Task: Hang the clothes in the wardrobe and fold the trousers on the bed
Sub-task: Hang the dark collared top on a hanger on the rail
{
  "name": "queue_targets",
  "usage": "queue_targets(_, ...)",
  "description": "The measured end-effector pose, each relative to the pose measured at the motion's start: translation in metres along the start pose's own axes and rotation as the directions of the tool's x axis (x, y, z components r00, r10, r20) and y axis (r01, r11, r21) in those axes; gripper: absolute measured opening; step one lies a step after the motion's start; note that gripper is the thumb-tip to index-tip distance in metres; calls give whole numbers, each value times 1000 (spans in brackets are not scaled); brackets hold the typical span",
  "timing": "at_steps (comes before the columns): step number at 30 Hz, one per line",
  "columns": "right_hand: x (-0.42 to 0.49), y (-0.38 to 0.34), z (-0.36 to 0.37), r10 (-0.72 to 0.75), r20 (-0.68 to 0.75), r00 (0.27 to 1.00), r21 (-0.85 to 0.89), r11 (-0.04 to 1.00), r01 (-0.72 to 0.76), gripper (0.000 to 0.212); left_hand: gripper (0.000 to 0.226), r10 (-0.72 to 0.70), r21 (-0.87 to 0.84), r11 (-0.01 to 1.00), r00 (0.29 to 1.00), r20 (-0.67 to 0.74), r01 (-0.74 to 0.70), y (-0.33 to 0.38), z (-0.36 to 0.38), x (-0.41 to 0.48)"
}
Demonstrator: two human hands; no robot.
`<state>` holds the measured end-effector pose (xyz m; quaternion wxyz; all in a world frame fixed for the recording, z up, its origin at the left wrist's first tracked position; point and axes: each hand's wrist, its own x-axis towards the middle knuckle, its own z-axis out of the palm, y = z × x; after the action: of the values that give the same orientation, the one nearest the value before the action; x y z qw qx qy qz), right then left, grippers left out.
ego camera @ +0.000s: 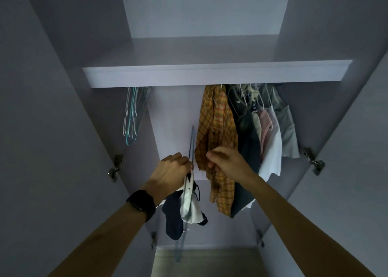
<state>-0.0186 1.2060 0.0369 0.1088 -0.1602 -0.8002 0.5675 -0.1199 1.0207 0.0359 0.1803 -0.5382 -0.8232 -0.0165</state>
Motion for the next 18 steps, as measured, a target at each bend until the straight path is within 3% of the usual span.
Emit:
queue_targets(2, 5, -5, 2, 93, -39, 995, 22, 996, -92, 35, 35, -116, -30, 993, 991, 63, 118, 3, 3, 6)
queue_targets(5, -2, 7, 10, 286, 71, 956, 5, 958, -287, 43, 30, -184, -40, 982, 983, 20, 185, -3, -3, 3)
queue_targets(10, -9, 51, 28, 608, 253, 753, -50, 785, -617, 68, 32, -170, -12, 985, 970, -173, 171, -10, -14, -6)
queue_targets(12, -7, 56, 37, 605, 318, 730, 111, 741, -663, 65, 34, -150, 2, 988, 968, -199, 154, -9, -16, -7)
queue_targets(15, 3, 44, 51, 543, 330, 772, 486, 603, -632, 48, 33, -164, 11, 985, 966, -200, 170, -10, -17, -9)
queue_targets(18, 14, 33, 54, 505, 307, 807, 692, 464, -554, 37, 20, -225, -22, 974, 964, -142, 224, -16, -19, -12)
